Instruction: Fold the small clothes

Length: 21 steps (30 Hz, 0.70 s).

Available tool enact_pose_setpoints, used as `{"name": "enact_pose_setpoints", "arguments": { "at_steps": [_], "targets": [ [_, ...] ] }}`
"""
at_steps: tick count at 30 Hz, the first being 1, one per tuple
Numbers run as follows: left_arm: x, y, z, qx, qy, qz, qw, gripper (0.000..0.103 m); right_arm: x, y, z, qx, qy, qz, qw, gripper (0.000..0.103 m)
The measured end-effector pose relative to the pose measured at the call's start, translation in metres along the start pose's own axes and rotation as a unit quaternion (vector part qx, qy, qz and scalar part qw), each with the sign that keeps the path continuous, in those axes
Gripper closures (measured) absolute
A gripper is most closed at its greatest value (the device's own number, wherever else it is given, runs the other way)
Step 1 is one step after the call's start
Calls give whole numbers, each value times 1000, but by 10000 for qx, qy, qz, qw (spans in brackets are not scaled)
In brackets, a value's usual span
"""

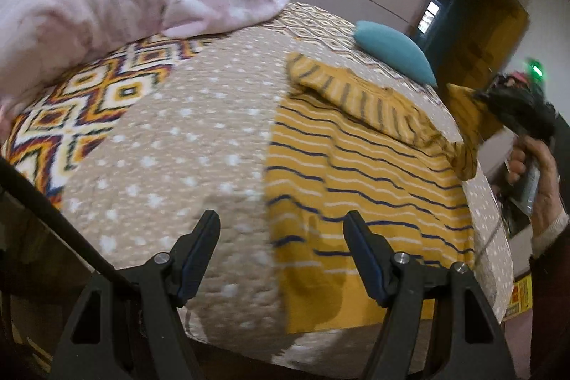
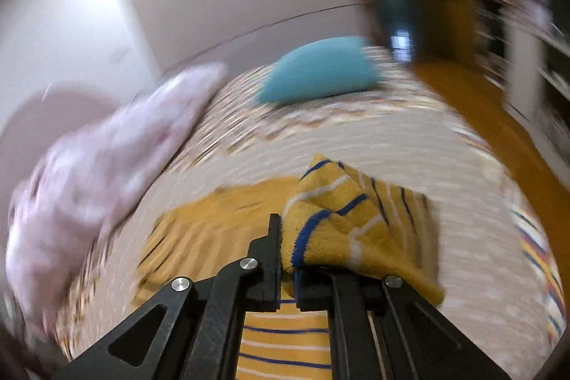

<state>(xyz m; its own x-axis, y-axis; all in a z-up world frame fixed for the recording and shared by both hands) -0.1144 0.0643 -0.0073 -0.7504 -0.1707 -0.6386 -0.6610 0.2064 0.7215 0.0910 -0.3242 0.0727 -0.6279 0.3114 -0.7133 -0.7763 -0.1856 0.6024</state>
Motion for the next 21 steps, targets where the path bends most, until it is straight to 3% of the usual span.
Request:
{"name": "enact_pose_setpoints", "arguments": {
  "at_steps": [3,5,7,8,10,12,13,17,19,21],
  "targets": [
    [3,1,27,-64,265,-21,9996,32,45,-63,97,-152,1109,644,9916,96],
    [4,1,43,-114,420,-27,9990,32,87,-109,147,156,2084,1007,9727,95],
    [5,2,52,-121,503,-27,9987,32,122,-136,175,528,2939,1165,9472,87],
    [6,2,57,-114,545,-35,9984,32,143,-149,185,768,3474,1154,9274,83],
    [6,2,61,-105,573,-49,9983,32,172,-156,200,1092,4264,1000,8923,57],
    [7,0,63,-108,579,-43,9983,32,190,-157,211,1232,4843,759,8629,44],
    [8,-1,63,-103,586,-28,9982,32,199,-155,214,1262,5056,677,8508,43],
    [13,-6,55,-1,575,78,9983,32,202,-154,210,1414,5546,404,8190,43],
    [15,-7,49,-12,486,97,9988,32,206,-144,208,1400,5639,311,8133,38],
    [16,-7,45,-27,414,92,9991,32,204,-134,204,1358,5615,270,8158,35]
  ]
}}
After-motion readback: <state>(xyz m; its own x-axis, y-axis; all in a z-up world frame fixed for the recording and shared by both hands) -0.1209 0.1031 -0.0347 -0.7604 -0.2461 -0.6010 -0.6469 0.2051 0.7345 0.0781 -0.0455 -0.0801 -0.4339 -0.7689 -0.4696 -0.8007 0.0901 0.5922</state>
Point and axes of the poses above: each gripper's, at about its wrist camera, not at the fingertips, and y roughly against the way its jaws point, z to its left, x to its underside, the point moved 10 cm from there along -y, roughly the way its jaws point, and after that the axes turned 4 degrees about -y, right-handed, at the moved point
